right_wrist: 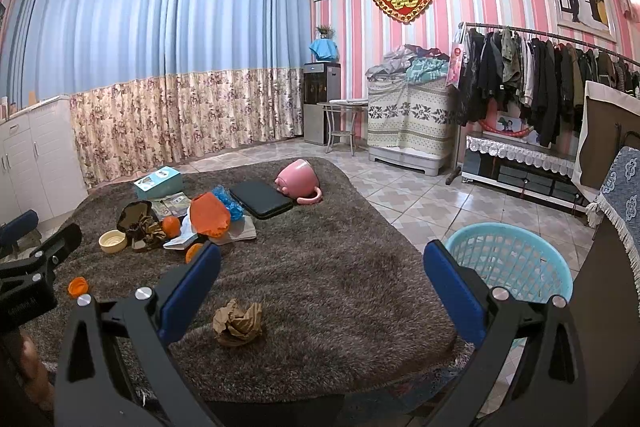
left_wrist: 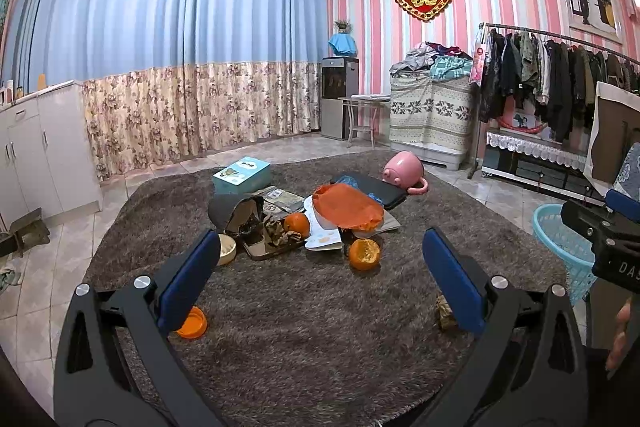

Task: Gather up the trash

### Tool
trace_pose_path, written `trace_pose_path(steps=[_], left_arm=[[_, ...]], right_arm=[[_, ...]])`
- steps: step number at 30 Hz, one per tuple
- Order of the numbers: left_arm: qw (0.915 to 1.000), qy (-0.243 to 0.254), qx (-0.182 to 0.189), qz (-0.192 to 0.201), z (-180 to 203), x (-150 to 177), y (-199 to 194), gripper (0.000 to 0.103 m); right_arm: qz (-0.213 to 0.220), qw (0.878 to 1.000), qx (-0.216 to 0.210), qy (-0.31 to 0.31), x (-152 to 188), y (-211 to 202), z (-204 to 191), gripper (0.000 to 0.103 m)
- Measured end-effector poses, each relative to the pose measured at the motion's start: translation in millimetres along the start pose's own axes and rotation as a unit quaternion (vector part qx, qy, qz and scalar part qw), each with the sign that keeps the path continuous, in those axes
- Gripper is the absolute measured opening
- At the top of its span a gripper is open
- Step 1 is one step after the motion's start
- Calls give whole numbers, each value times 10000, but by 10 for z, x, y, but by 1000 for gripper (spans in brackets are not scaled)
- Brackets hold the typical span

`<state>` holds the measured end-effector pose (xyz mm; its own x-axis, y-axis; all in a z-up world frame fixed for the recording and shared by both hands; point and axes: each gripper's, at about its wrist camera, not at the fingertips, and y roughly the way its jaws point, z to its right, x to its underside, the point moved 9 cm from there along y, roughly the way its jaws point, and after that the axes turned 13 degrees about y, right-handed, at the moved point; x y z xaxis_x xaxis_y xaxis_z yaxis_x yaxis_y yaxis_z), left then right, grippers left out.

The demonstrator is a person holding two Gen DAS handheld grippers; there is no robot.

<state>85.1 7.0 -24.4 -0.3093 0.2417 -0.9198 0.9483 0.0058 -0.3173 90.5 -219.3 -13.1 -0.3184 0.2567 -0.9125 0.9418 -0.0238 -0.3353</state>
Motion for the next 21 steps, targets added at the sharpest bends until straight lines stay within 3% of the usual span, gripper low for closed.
trace_pose_path(steps=[21], left_arm=[[10000,-35,20,-18,-13,10,13,98]], right_arm=[[13,10000,-3,22,14,11,27,99]])
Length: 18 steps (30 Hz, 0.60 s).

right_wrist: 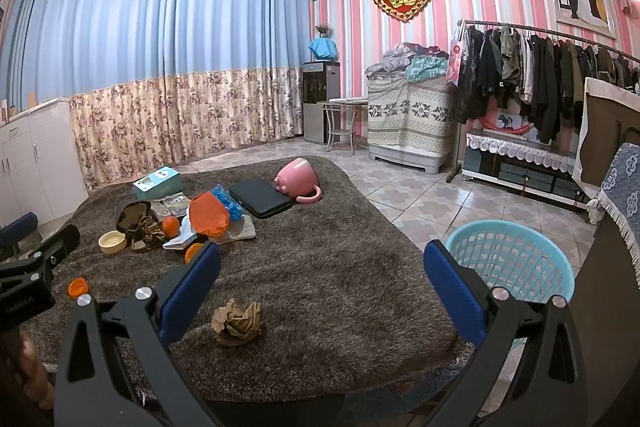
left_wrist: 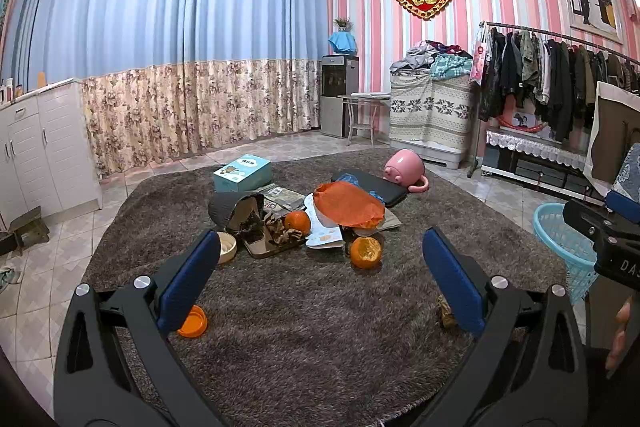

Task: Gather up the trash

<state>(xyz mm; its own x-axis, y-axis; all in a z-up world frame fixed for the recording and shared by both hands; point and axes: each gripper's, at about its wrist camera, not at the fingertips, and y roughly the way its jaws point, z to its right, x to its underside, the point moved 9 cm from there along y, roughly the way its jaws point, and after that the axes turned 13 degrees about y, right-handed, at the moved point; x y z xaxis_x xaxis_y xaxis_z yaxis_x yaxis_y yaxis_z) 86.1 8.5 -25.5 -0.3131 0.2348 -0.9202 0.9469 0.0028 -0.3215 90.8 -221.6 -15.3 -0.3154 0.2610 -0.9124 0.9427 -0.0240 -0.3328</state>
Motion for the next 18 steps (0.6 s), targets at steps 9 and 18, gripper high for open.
trace_pose_path(steps=[9,18], left_arm=[[10000,-3,-1,-12,-17,27,8,98],[10000,-9,1,-15,-16,31,14,98]], right_arm=[[-17,10000,1,-4,18,3,-16,99],[-24,10000,1,3,4,-3,-9,99]])
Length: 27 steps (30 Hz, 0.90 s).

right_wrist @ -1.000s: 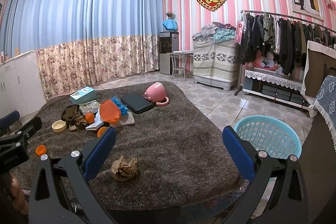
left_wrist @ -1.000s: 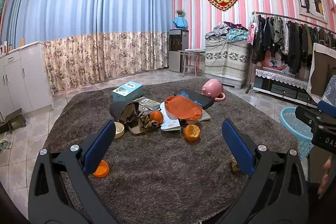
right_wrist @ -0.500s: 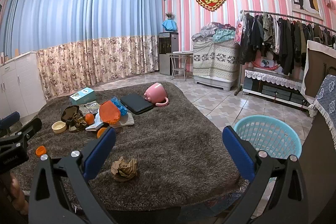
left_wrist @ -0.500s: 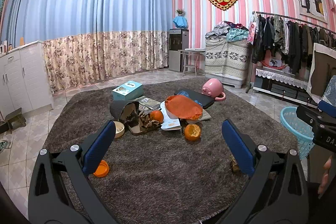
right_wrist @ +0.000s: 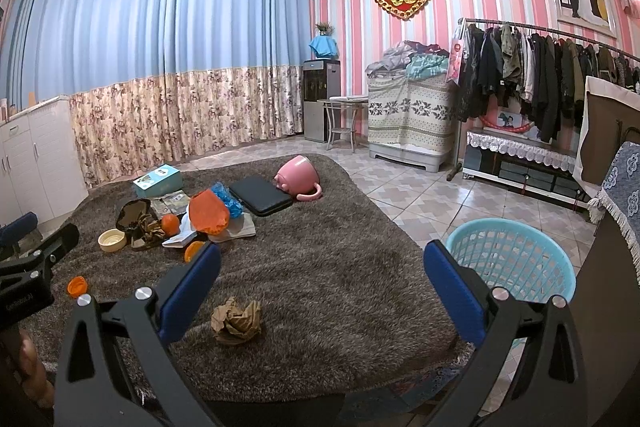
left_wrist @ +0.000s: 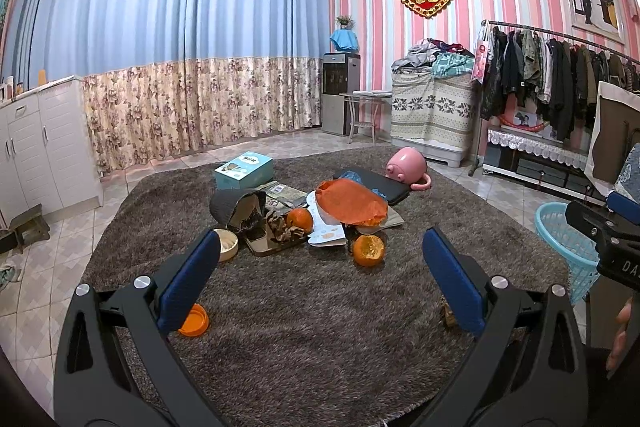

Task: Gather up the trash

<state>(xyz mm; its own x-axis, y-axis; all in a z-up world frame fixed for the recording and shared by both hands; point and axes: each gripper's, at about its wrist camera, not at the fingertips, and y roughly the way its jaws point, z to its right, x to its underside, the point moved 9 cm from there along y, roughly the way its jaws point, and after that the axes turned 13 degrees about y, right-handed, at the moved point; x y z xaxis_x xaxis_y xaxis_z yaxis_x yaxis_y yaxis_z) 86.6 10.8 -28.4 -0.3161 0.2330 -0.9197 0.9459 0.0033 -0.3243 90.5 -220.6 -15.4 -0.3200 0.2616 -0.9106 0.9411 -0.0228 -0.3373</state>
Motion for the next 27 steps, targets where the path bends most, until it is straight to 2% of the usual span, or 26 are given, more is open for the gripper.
trace_pose_path(steps=[27], left_arm=[[10000,-21,-1,-14,-29,25,15,98]], right_arm=[[31,10000,-6,4,52,14,-39,99]])
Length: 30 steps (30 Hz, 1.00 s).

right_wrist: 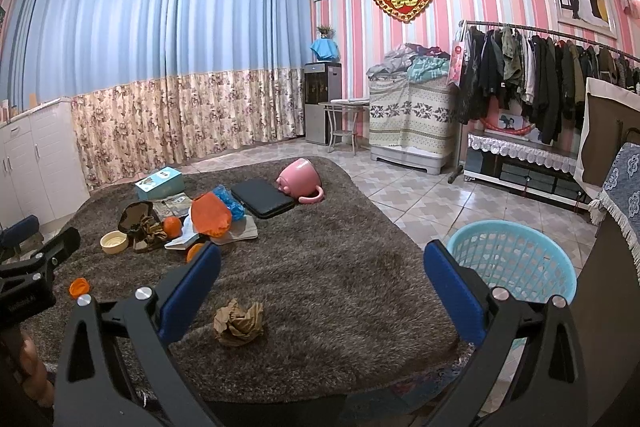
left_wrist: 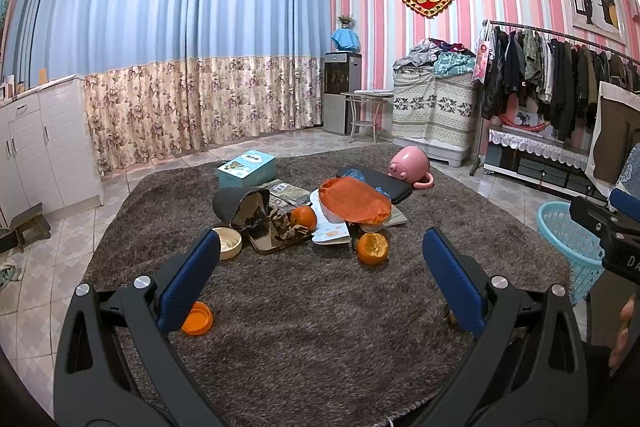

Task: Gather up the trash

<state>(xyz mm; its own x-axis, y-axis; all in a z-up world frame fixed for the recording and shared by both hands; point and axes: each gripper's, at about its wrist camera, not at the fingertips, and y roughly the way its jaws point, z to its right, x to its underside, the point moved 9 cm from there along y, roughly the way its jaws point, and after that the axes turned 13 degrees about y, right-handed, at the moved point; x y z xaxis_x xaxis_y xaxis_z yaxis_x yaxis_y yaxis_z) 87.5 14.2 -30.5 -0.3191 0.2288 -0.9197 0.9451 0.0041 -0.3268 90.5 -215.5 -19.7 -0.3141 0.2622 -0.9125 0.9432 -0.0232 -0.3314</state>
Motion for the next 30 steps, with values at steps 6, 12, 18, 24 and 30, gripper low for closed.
trace_pose_path(steps=[6,12,18,24,30], left_arm=[[10000,16,-2,-5,-1,-3,4,98],[10000,18,3,-2,-7,7,9,98],[10000,16,-20,-11,-28,14,15,98],[9999,26,-11,-110,-83,109,89,98],[9999,-85,-45,-117,-231,188,145,98]], right_arm=[[1,10000,-17,1,1,1,-3,99],[27,10000,24,2,-2,-9,-5,99],[67,10000,30,-2,-20,-6,-8,99],[-9,10000,-17,-22,-1,43,2,99],[61,9998,-121,146,-52,39,70,99]])
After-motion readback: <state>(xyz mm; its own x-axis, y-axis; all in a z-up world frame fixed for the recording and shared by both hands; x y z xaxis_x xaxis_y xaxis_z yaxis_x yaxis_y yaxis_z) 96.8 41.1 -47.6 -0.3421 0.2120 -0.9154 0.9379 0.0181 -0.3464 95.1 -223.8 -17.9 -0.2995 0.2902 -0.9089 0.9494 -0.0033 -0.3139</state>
